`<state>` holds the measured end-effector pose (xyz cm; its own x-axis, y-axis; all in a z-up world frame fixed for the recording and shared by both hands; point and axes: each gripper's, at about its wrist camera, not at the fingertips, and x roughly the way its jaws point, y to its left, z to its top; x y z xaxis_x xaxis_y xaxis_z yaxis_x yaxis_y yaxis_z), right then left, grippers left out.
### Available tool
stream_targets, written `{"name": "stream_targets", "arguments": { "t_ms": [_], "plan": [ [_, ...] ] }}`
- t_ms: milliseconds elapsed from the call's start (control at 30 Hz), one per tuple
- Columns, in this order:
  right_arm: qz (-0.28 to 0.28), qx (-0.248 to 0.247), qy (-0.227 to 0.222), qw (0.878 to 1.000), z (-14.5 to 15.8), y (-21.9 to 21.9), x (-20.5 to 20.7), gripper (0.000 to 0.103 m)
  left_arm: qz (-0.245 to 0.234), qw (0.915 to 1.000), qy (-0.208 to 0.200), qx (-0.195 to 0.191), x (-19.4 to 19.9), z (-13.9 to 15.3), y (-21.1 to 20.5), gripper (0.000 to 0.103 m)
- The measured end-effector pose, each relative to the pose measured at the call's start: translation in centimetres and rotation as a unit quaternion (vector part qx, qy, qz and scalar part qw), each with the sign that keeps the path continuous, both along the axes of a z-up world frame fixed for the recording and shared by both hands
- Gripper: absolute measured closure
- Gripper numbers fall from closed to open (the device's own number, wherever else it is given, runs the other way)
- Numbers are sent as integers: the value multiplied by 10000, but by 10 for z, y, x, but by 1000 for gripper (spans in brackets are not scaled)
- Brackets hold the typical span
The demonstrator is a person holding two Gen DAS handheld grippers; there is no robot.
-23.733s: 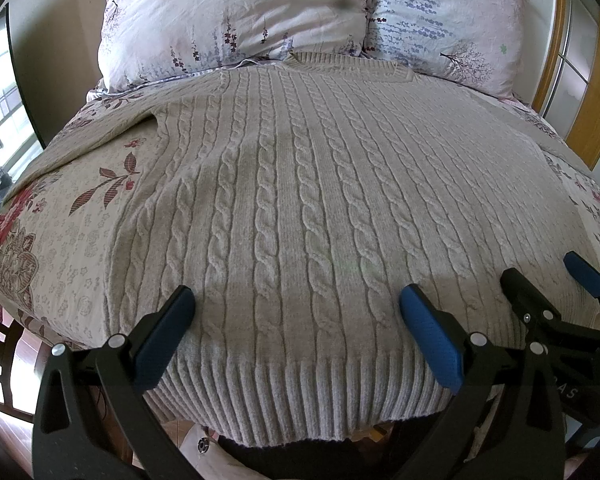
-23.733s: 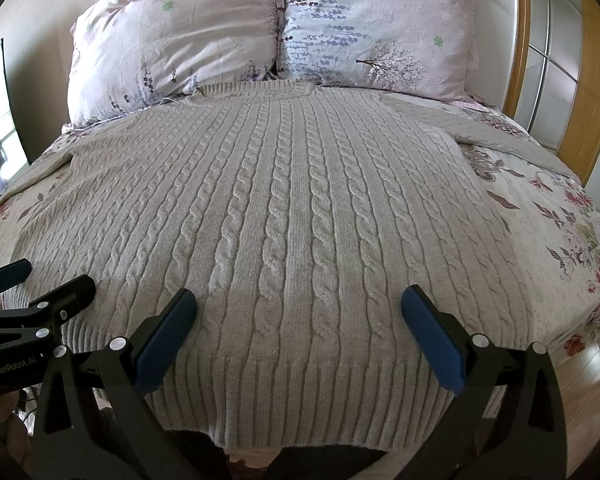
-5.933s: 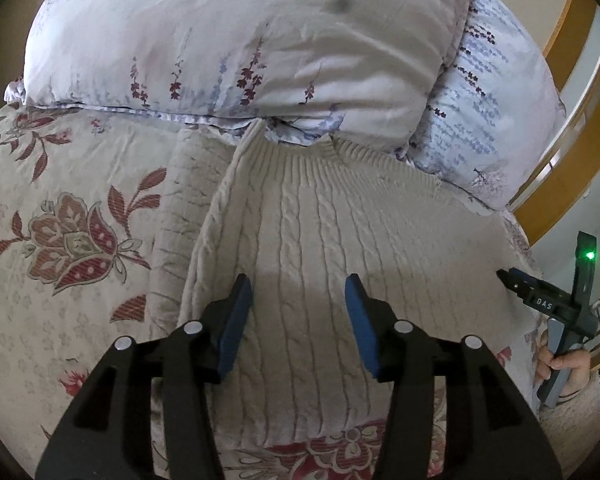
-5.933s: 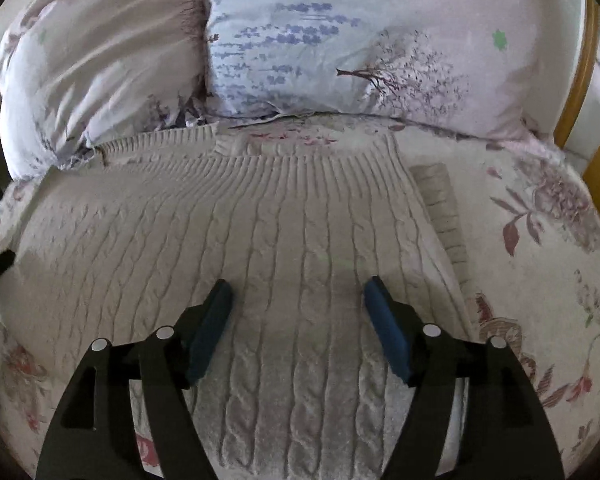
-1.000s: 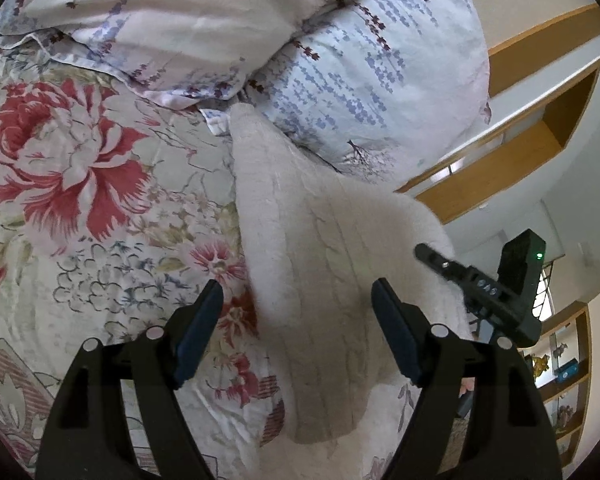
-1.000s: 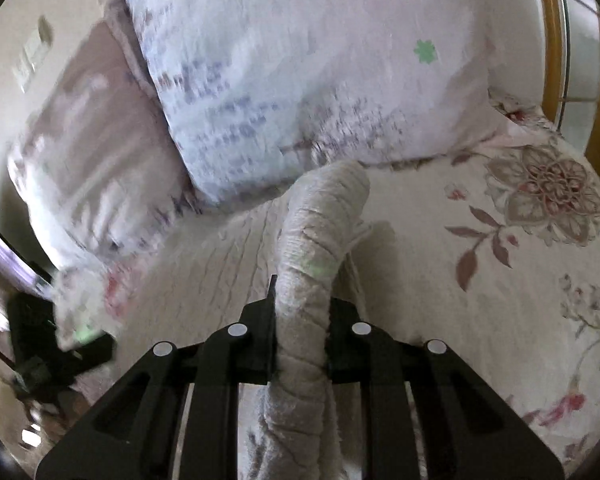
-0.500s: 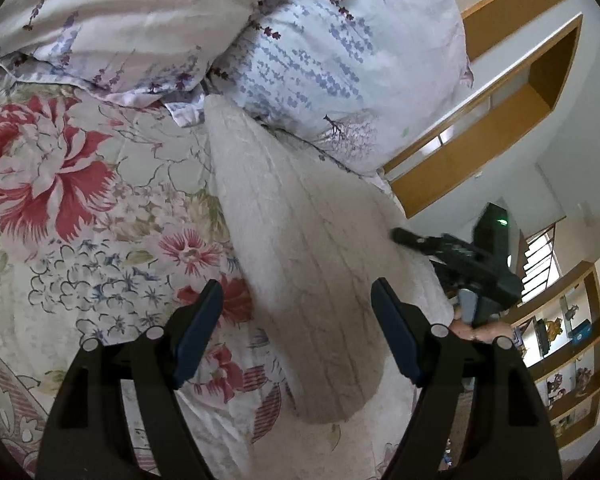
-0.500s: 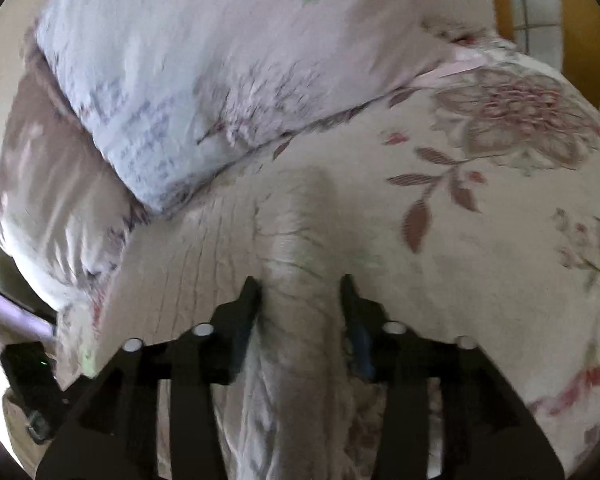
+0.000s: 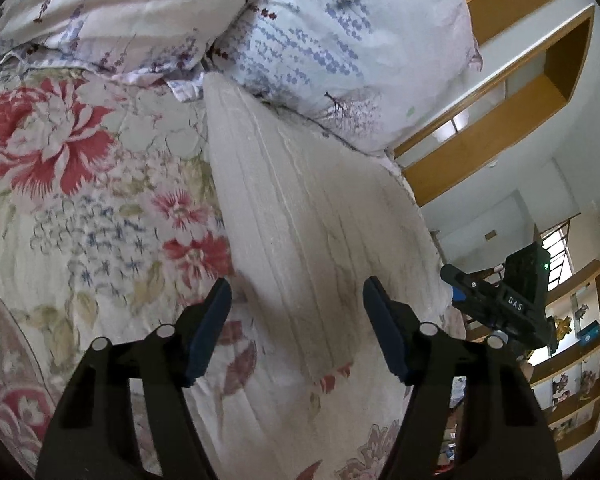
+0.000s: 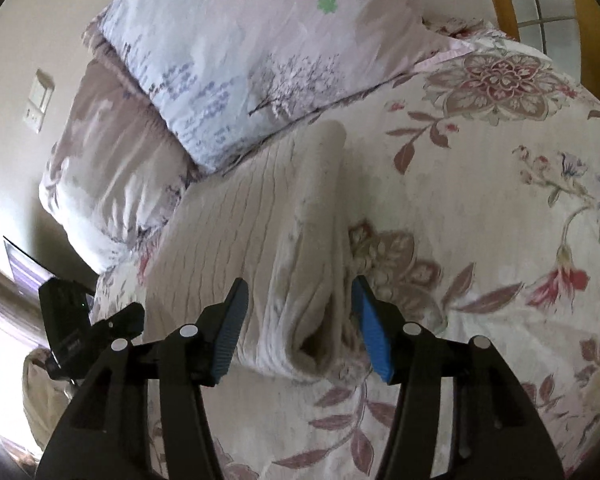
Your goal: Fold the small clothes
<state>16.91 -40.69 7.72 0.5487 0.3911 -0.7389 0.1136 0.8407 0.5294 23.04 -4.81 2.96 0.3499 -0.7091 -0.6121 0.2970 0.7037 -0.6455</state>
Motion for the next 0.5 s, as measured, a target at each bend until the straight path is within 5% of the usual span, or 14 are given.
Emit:
{"name": "stream_targets", "arguments": {
  "t_ms": [100, 200, 333, 500],
  "plan": [
    [98, -79, 120, 9998, -8, 5, -1, 78, -46, 9999, 151, 24, 0, -4, -4, 54],
    [152, -316, -51, 9994, -2, 11, -5, 92, -75, 9998, 115, 176, -1, -3, -8, 70],
    [19, -377, -651, 9972, 24, 8, -16, 93, -86, 9998, 101, 146, -2, 3, 1, 87],
    [-90, -798, -104, 9967, -2, 6, -13, 94, -78, 9995, -27, 321, -13, 3, 4, 92]
  ]
}}
